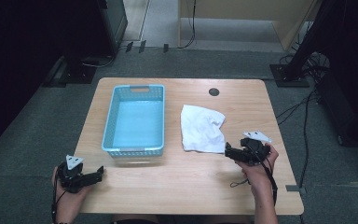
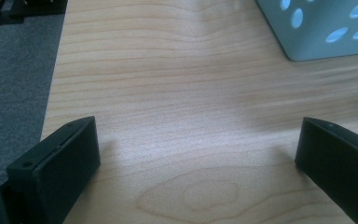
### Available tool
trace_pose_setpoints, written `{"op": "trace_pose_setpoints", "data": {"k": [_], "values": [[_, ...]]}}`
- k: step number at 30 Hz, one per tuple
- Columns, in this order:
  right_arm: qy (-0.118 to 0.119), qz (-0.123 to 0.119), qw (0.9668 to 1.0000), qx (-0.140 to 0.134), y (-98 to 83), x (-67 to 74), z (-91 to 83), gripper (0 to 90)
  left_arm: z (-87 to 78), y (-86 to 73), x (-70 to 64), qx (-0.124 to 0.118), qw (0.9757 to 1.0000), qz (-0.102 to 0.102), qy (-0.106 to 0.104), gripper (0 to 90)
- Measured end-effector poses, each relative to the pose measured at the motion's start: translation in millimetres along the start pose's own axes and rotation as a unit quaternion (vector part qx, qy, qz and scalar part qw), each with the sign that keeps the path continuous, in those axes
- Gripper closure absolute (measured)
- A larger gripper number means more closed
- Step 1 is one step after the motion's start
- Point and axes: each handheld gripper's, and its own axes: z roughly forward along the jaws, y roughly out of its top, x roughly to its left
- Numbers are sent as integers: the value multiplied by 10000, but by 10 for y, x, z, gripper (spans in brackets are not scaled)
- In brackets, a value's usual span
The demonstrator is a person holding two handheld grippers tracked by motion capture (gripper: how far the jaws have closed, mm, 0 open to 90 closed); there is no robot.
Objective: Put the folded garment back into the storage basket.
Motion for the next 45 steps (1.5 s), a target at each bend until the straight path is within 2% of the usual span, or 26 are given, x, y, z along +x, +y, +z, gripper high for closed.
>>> {"op": "trace_pose_setpoints", "data": {"k": [18,28,45], "values": [[88,-210,9997,1,204,302,115,6,3,-1,-2,-20,10000,-16,-3,0],[214,-207,9995,80,244,438,216,1,3,-1,-2,-20,10000,-16,-4,0],[252,-337,9990,131,419,659,335,0,3,0,-2,-19,10000,-17,-4,0]]}}
